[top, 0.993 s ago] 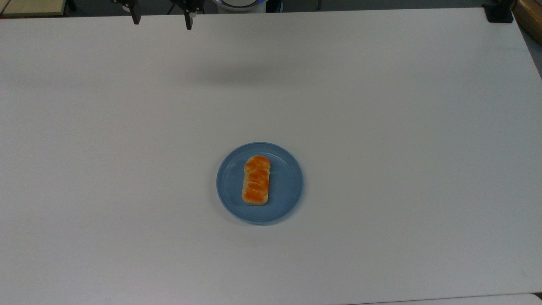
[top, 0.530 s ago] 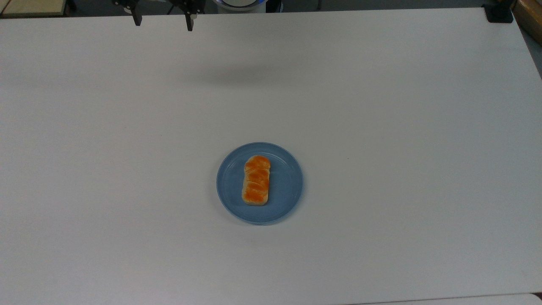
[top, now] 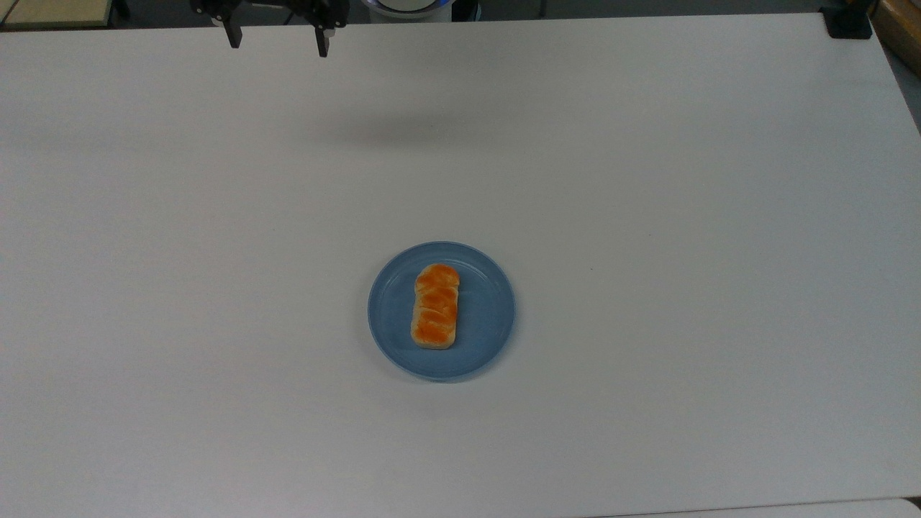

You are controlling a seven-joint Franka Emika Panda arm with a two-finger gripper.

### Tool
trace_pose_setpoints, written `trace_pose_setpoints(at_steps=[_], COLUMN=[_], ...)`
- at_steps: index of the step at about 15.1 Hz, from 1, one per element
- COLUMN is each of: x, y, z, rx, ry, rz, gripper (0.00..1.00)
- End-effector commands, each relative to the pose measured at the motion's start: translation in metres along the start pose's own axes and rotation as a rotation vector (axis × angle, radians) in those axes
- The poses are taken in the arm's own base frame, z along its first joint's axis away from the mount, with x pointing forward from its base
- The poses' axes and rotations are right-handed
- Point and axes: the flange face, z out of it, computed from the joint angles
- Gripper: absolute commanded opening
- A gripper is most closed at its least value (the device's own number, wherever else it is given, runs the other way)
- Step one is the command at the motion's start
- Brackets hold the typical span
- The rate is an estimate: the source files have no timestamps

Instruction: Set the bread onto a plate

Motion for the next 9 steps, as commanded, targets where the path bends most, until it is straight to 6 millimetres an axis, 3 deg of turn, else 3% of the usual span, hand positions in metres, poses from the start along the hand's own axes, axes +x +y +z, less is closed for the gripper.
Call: trace_pose_setpoints(at_steps=[1, 9], x=[-0.002, -0.001], y=[-0.010, 0.001], z=[-0.002, -0.003], rx=[-0.003, 0.019], ry=[-0.008, 0.008], rz=[-0.008, 0.015], gripper=[1.00, 1.00])
